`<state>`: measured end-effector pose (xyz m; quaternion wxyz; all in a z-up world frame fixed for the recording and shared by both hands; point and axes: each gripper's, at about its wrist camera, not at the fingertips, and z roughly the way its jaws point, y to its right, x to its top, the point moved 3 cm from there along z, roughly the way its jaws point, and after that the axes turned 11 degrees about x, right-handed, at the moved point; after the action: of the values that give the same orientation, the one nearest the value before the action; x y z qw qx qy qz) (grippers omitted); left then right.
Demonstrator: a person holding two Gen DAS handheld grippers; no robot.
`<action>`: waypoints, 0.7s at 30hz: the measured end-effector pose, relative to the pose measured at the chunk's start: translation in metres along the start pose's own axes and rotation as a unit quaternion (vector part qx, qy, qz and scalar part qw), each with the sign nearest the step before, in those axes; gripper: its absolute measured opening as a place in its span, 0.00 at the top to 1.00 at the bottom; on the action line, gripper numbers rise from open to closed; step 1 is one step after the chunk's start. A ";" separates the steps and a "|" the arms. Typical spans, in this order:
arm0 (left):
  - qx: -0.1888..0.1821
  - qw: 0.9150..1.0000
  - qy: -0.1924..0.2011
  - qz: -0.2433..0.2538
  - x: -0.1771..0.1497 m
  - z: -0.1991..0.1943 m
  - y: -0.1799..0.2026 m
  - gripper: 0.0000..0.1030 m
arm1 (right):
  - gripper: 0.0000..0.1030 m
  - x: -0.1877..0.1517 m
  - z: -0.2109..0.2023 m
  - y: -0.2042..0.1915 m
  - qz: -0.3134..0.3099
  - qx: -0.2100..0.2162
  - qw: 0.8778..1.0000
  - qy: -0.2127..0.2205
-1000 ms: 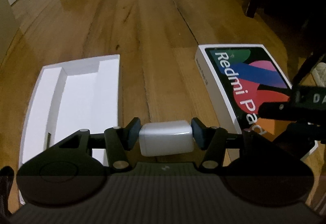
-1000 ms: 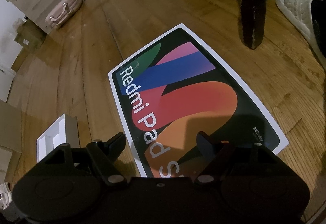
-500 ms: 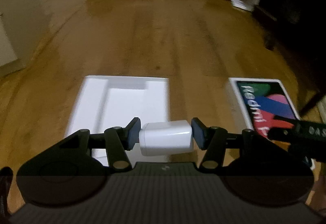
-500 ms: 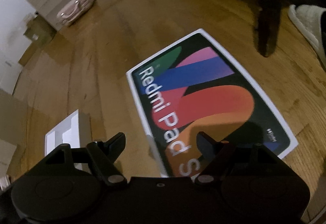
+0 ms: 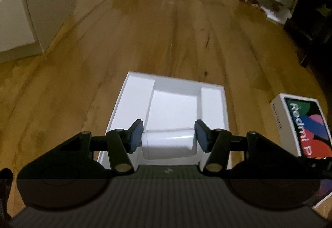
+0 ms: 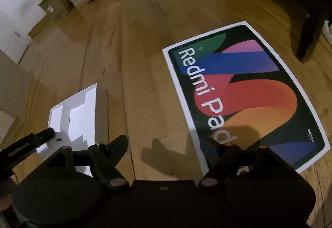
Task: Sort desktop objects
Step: 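Lower the charger into the tray and open the left gripper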
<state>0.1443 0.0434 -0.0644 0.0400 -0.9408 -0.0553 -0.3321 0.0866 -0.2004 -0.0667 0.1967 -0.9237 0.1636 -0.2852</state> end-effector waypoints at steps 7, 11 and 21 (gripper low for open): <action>0.009 1.000 -0.005 0.010 -0.011 0.012 0.004 0.48 | 0.21 -0.006 0.008 -0.004 -0.017 -0.011 1.000 -0.015; -0.006 1.000 0.009 0.004 -0.009 0.013 0.006 0.48 | 0.21 -0.007 0.010 -0.006 -0.023 -0.013 0.999 -0.020; -0.015 1.000 0.000 0.002 -0.018 0.017 0.008 0.47 | 0.21 -0.008 0.013 -0.011 -0.032 -0.017 0.999 -0.023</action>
<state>0.1423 0.0355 -0.0889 0.0261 -0.9413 -0.0488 -0.3330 0.0903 -0.1843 -0.0749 0.1758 -0.9380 0.1339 -0.2670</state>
